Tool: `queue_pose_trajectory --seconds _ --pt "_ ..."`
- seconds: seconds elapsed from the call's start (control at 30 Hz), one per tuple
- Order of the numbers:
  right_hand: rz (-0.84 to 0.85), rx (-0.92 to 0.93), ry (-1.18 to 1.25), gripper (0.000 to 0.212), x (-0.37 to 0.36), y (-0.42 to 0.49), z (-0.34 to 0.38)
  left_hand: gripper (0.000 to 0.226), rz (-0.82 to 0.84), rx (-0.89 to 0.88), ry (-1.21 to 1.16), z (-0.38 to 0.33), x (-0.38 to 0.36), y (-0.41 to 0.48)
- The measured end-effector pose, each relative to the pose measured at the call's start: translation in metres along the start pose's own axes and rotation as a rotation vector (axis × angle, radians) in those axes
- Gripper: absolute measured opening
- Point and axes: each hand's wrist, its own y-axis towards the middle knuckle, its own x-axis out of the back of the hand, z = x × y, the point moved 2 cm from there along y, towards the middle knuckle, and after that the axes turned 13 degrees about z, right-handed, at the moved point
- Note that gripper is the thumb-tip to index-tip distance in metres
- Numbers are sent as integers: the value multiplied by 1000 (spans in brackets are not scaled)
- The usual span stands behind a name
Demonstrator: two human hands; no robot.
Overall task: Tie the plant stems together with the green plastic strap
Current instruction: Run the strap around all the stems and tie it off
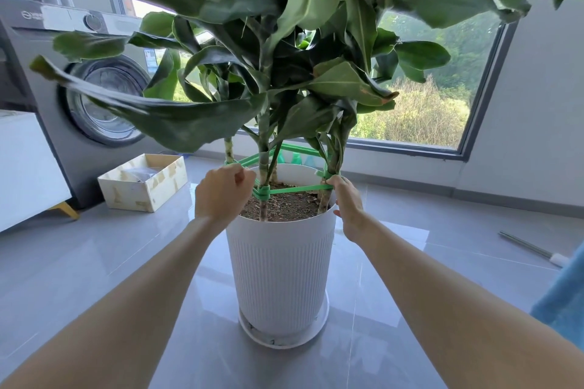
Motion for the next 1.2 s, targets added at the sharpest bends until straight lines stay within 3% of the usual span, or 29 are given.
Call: queue_pose_trajectory --seconds 0.17,0.27,0.57,0.63,0.73,0.87,0.97,1.03,1.1,1.17,1.2 --pt "42 -5 5 8 -6 3 -3 26 164 37 -220 6 -15 17" --pt "38 10 39 8 -11 3 -1 23 157 30 -279 3 -19 24" --pt "70 25 174 12 -8 12 0 18 304 -41 -215 -4 -28 49" --pt "97 18 193 9 -7 12 -1 19 415 -29 -178 -3 -30 56" --pt "121 2 206 9 -4 12 -1 31 616 -15 -327 -3 -31 62" --pt "136 -12 232 7 -4 17 -3 34 596 -20 -432 -19 -21 60" --pt "147 -28 276 8 -4 19 -4 18 631 49 -741 -28 -19 64" --pt "158 -36 294 12 -4 19 -5 18 654 88 -814 -32 -21 64" --pt "171 -31 301 14 -4 21 -5 41 713 125 -804 -38 -18 60" --pt "167 -23 309 13 -5 23 -5 85 773 98 -679 -35 -19 61" --pt "165 -25 309 13 -5 23 -5 91 791 66 -609 -37 -17 59"
